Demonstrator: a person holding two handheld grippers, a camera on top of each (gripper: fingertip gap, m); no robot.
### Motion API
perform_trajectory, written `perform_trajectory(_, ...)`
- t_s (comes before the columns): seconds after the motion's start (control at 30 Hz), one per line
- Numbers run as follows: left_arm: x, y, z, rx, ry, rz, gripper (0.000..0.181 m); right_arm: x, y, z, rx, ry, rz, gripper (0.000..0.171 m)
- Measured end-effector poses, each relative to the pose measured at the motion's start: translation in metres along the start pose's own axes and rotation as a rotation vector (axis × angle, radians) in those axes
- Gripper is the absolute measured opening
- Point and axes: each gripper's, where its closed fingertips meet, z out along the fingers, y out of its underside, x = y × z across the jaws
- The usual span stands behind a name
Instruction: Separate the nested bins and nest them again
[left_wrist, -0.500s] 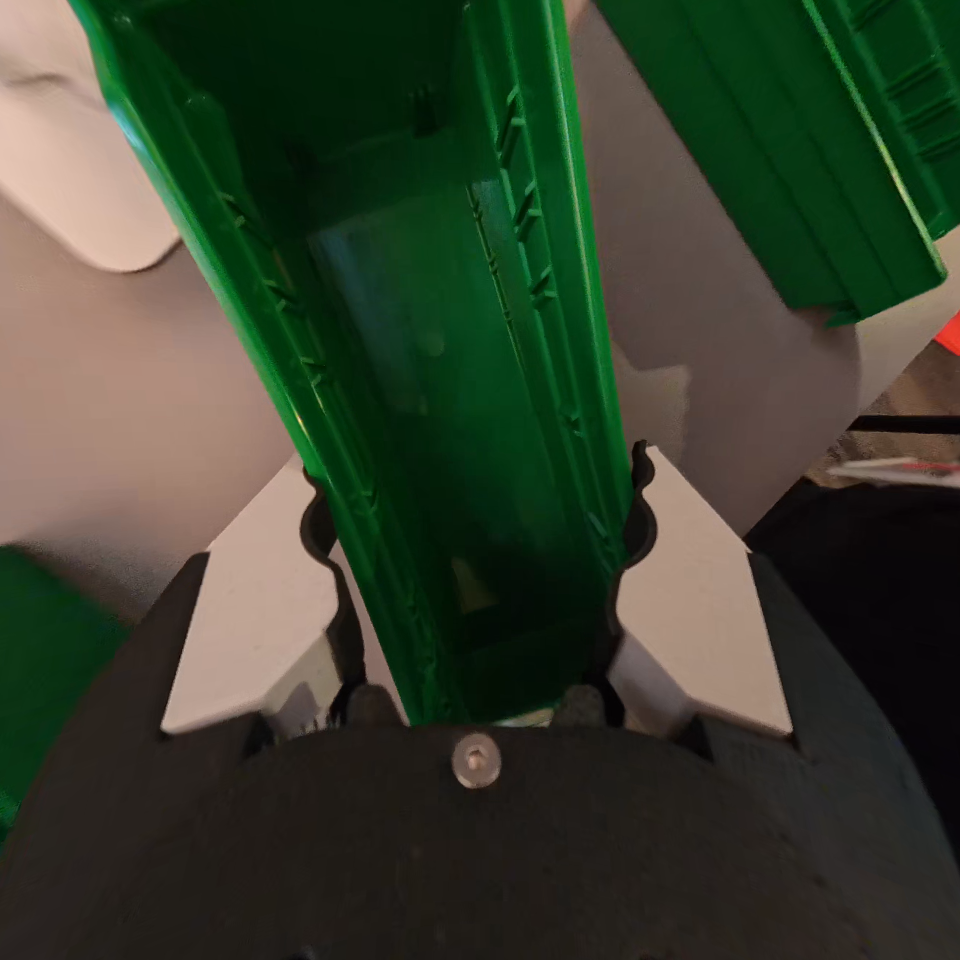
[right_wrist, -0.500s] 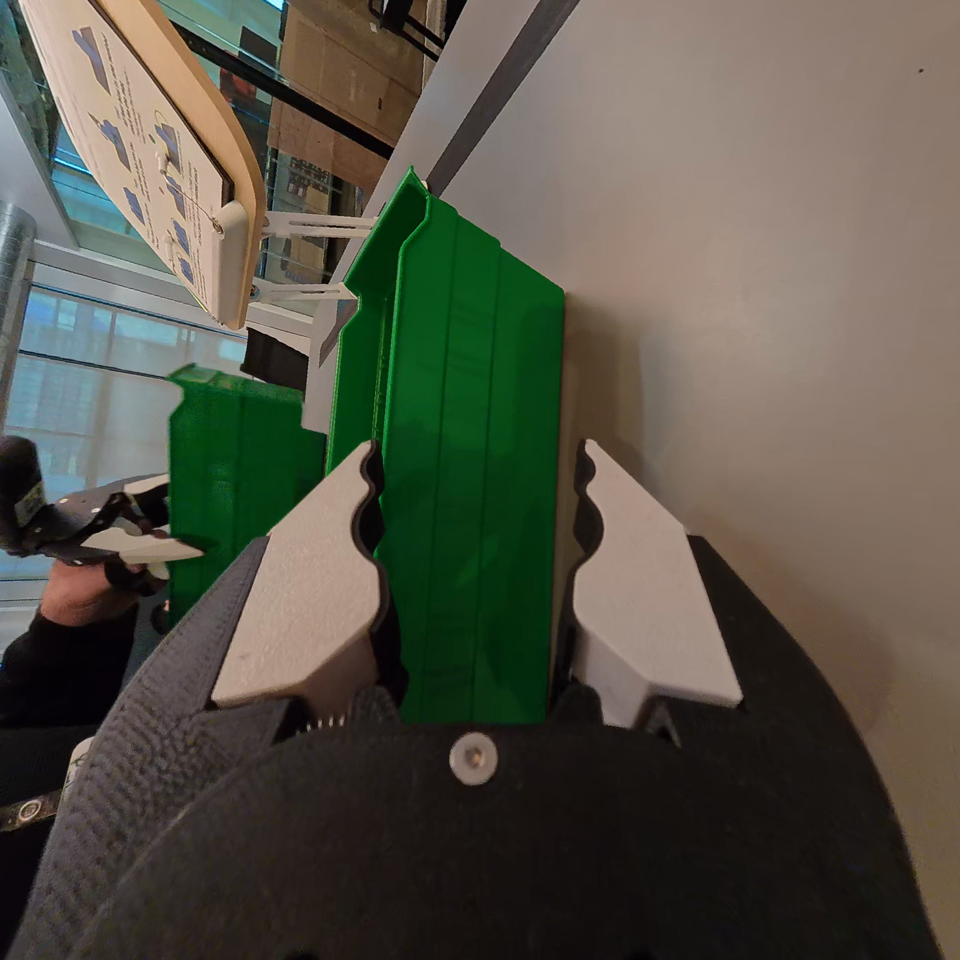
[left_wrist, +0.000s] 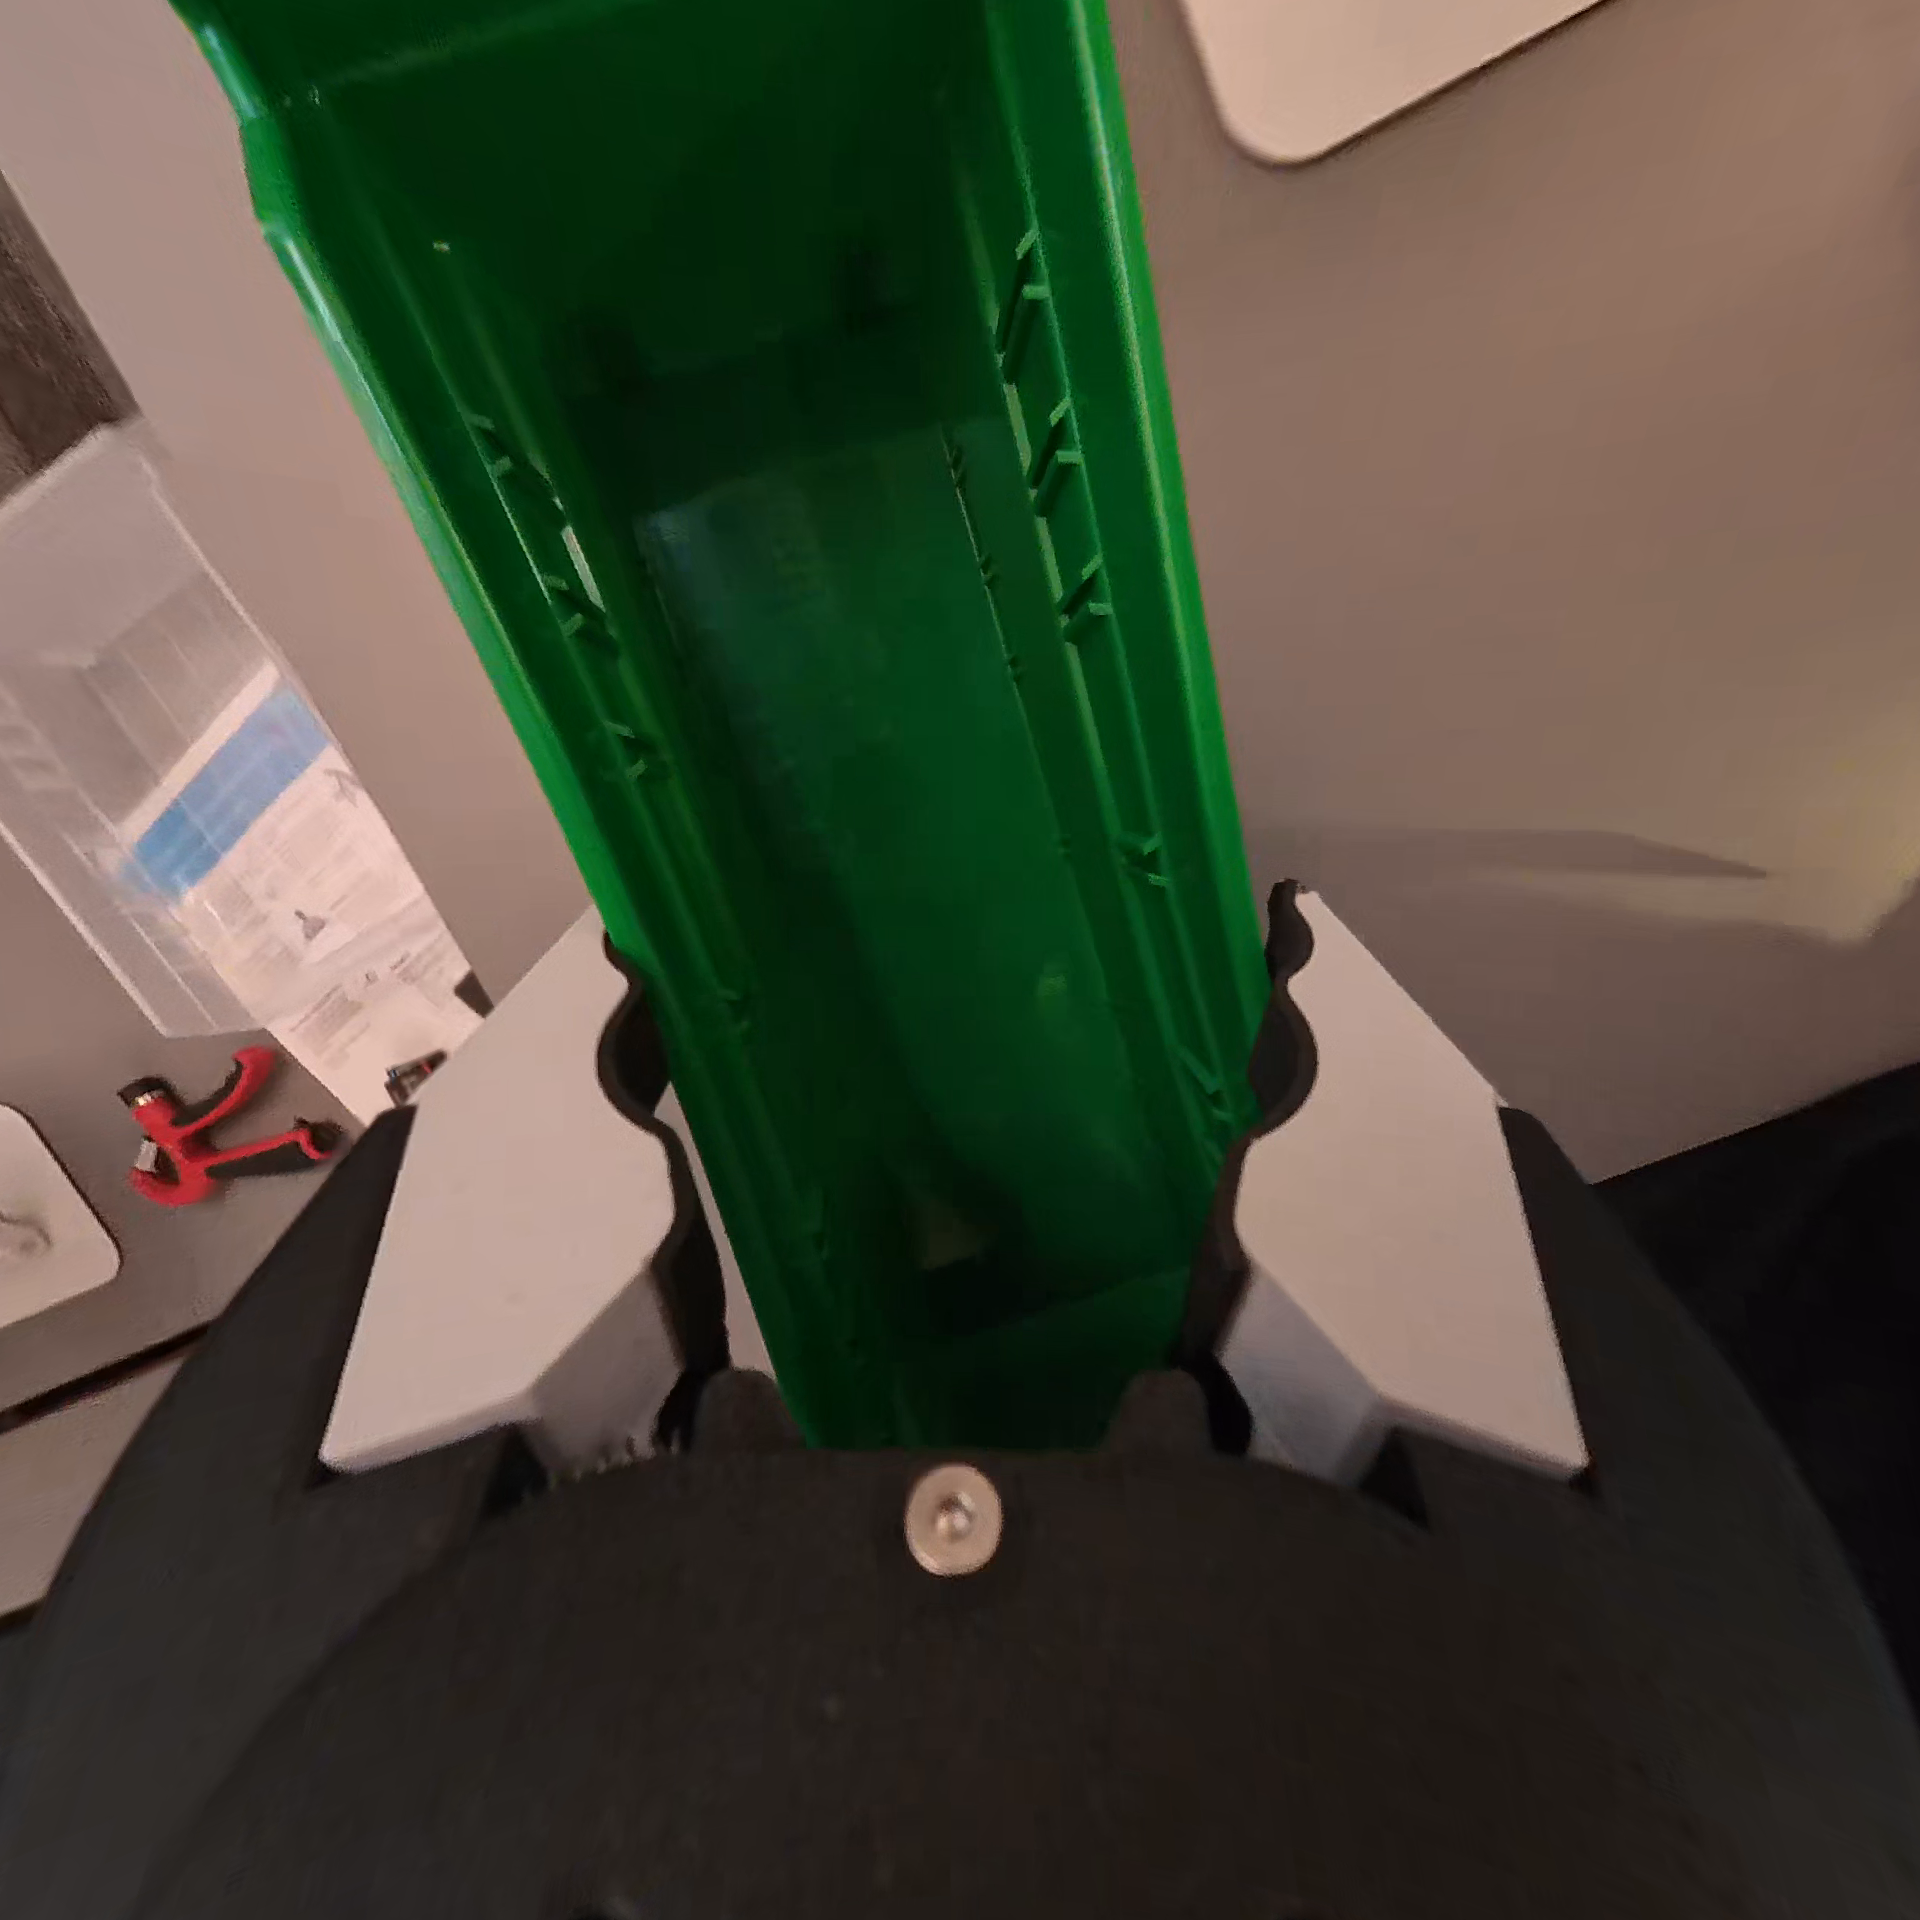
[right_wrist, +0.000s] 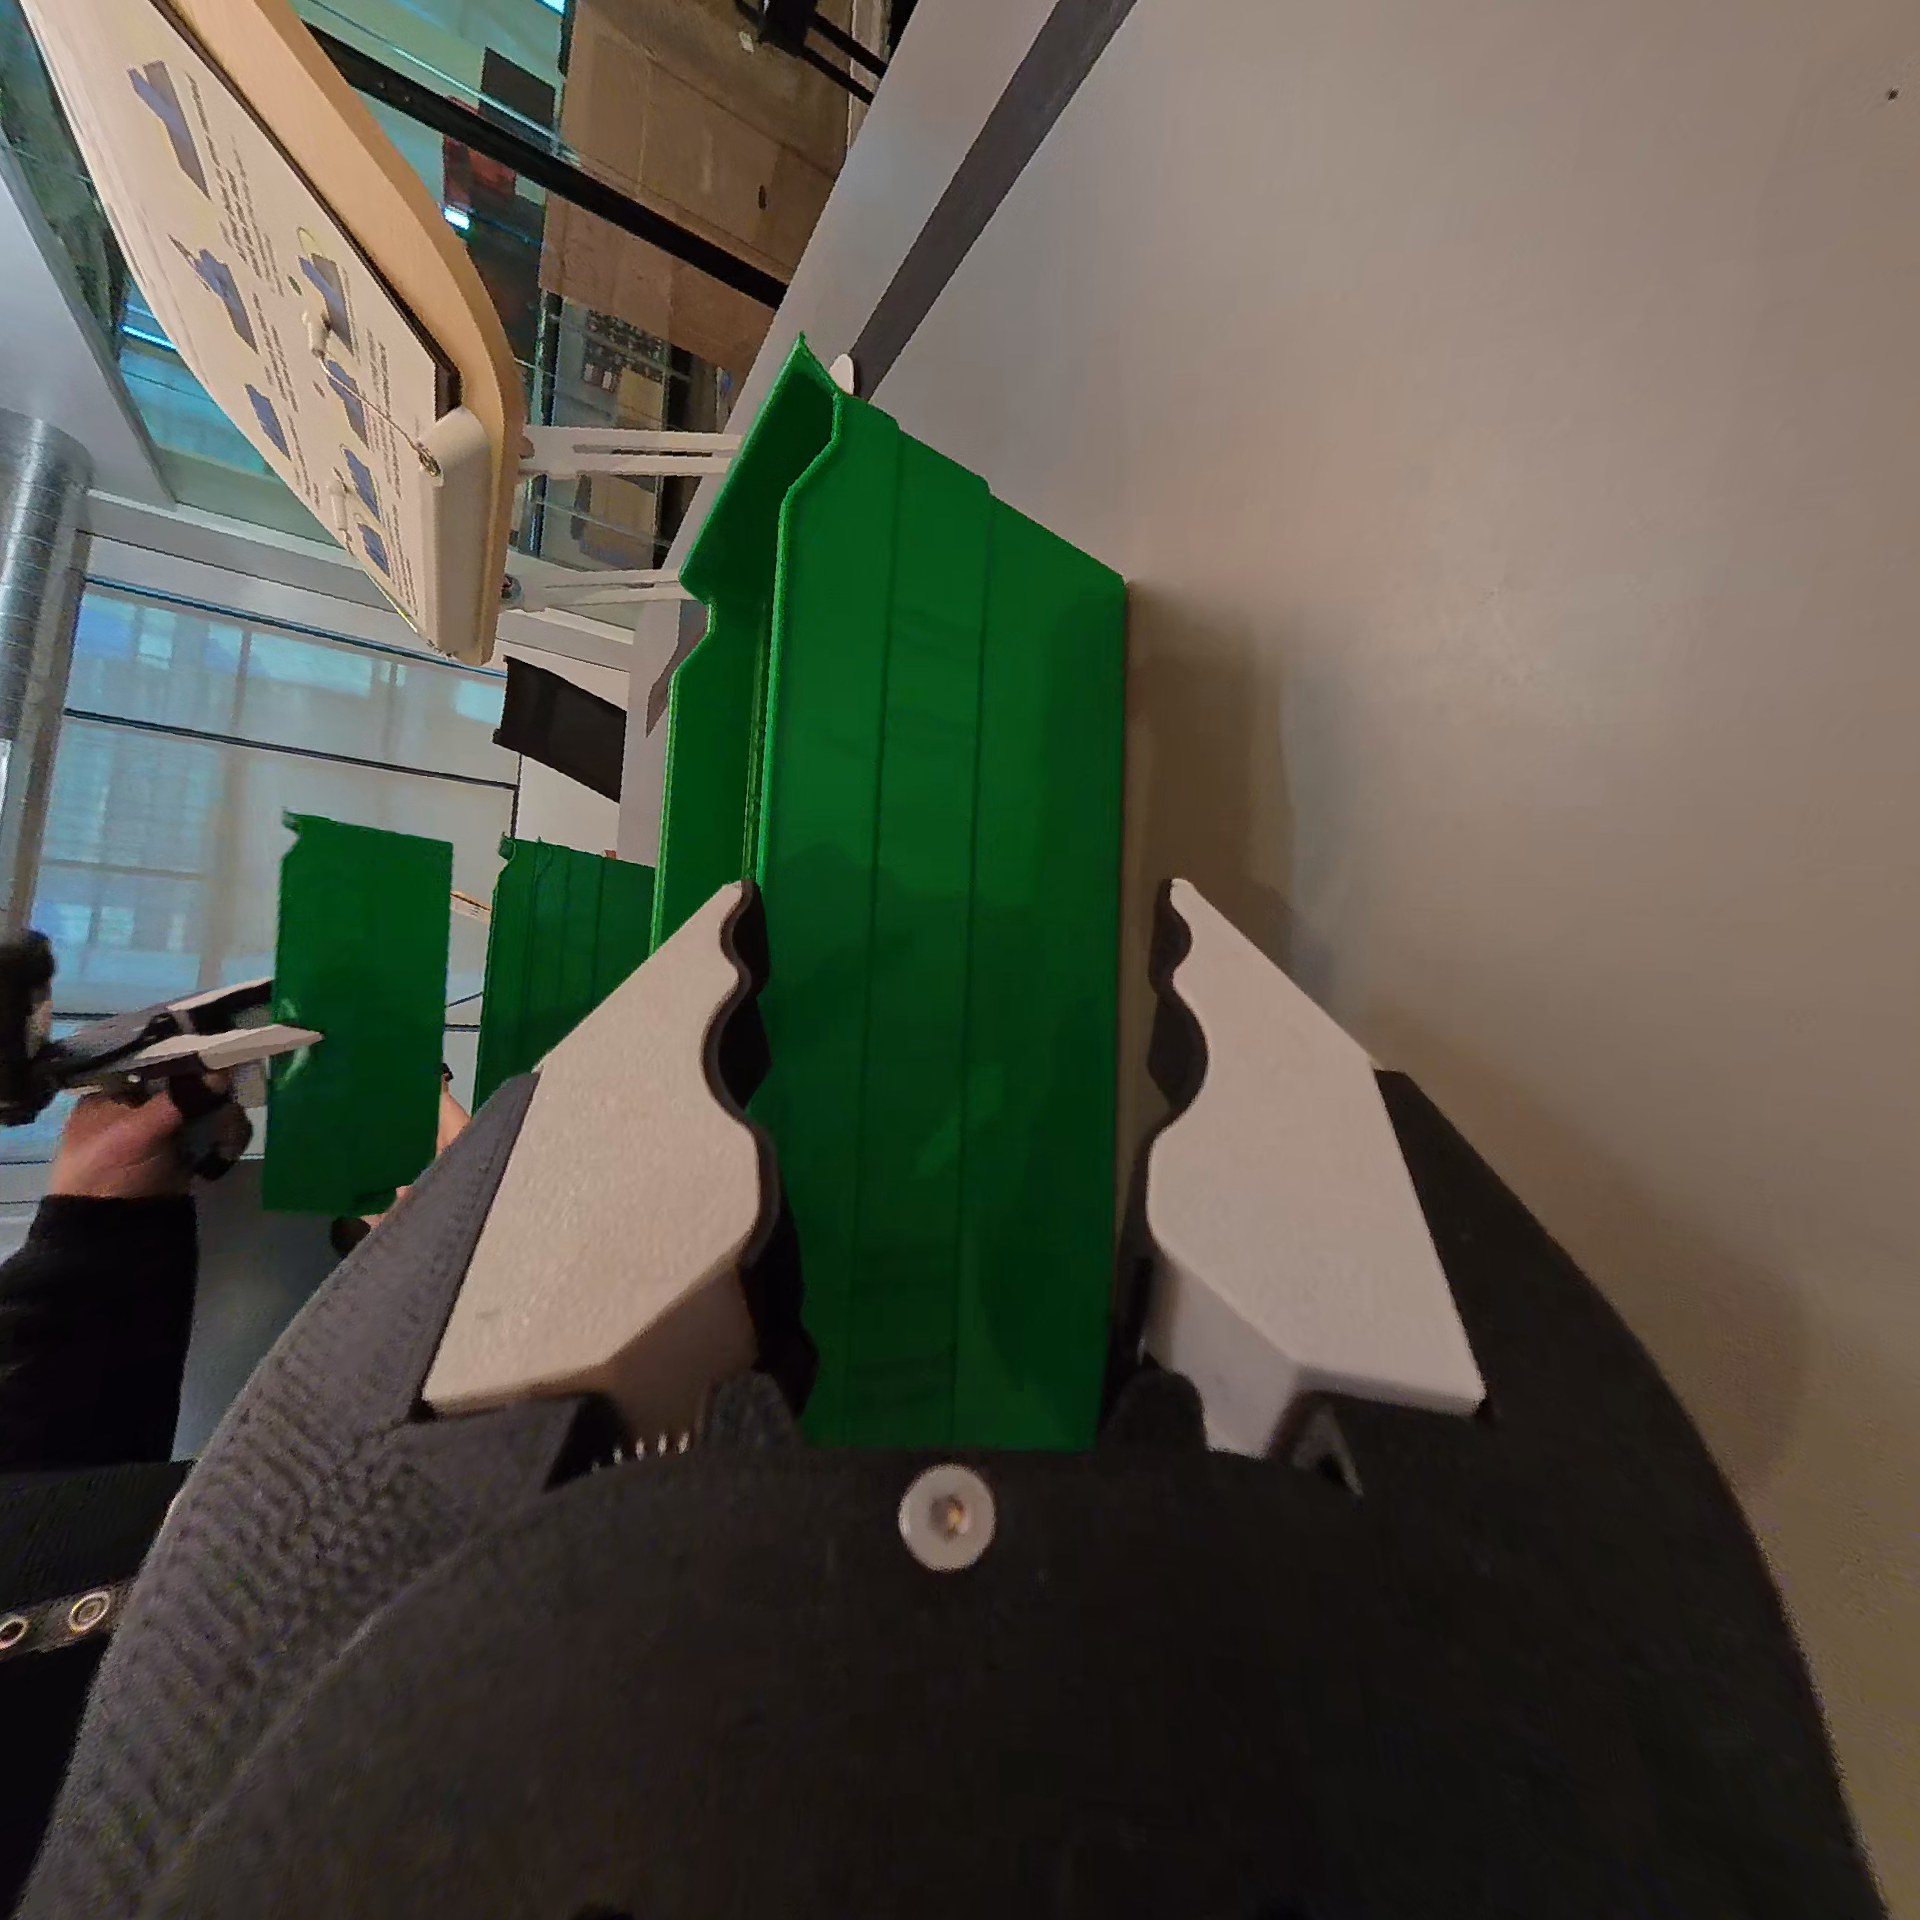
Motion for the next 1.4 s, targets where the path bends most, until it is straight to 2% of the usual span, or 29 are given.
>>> perform_trajectory(0.13,-0.024,0.025,0.027,-0.058,-0.026,-0.015,0.115,-0.002,0.001,0.0,-0.002,0.003,-0.005,0.073)
perform_trajectory(0.3,-0.029,0.01,0.027,0.064,0.035,-0.096,0.115,-0.002,0.004,0.001,0.003,-0.001,0.01,0.074)
perform_trajectory(0.53,-0.009,0.003,0.029,0.079,0.044,-0.03,0.115,-0.002,0.004,0.001,0.01,-0.005,0.019,0.074)
perform_trajectory(0.6,-0.012,0.01,0.038,0.02,-0.001,0.0,0.117,-0.002,0.004,0.001,0.011,-0.002,0.017,0.074)
perform_trajectory(0.67,-0.012,0.014,0.052,0.011,0.023,-0.016,0.119,-0.002,0.004,0.001,0.011,-0.005,0.017,0.074)
perform_trajectory(0.83,-0.019,0.028,0.084,0.007,0.041,-0.071,0.138,-0.003,0.006,0.0,0.001,-0.002,0.007,0.074)
perform_trajectory(0.93,-0.019,0.01,0.069,0.119,-0.015,-0.087,0.154,-0.006,0.011,0.001,-0.02,-0.016,0.005,0.075)
perform_trajectory(1.0,-0.01,-0.01,0.048,0.184,-0.065,-0.063,0.155,-0.008,0.019,0.006,-0.054,-0.021,-0.005,0.075)
perform_trajectory(1.07,0.023,-0.041,0.031,0.261,-0.036,-0.024,0.151,-0.014,0.027,0.013,-0.087,-0.034,-0.014,0.076)
perform_trajectory(1.13,0.074,-0.067,0.029,0.265,0.033,0.04,0.15,-0.023,0.038,0.024,-0.113,-0.054,-0.014,0.074)
perform_trajectory(1.23,0.176,-0.104,0.038,0.296,0.256,0.092,0.147,-0.037,0.052,0.042,-0.139,-0.071,-0.023,0.078)
perform_trajectory(1.33,0.268,-0.121,0.061,0.261,0.434,0.152,0.147,-0.058,0.072,0.062,-0.165,-0.131,0.017,0.081)
perform_trajectory(1.4,0.323,-0.117,0.079,0.17,0.566,0.14,0.152,-0.075,0.083,0.076,-0.153,-0.178,0.063,0.086)
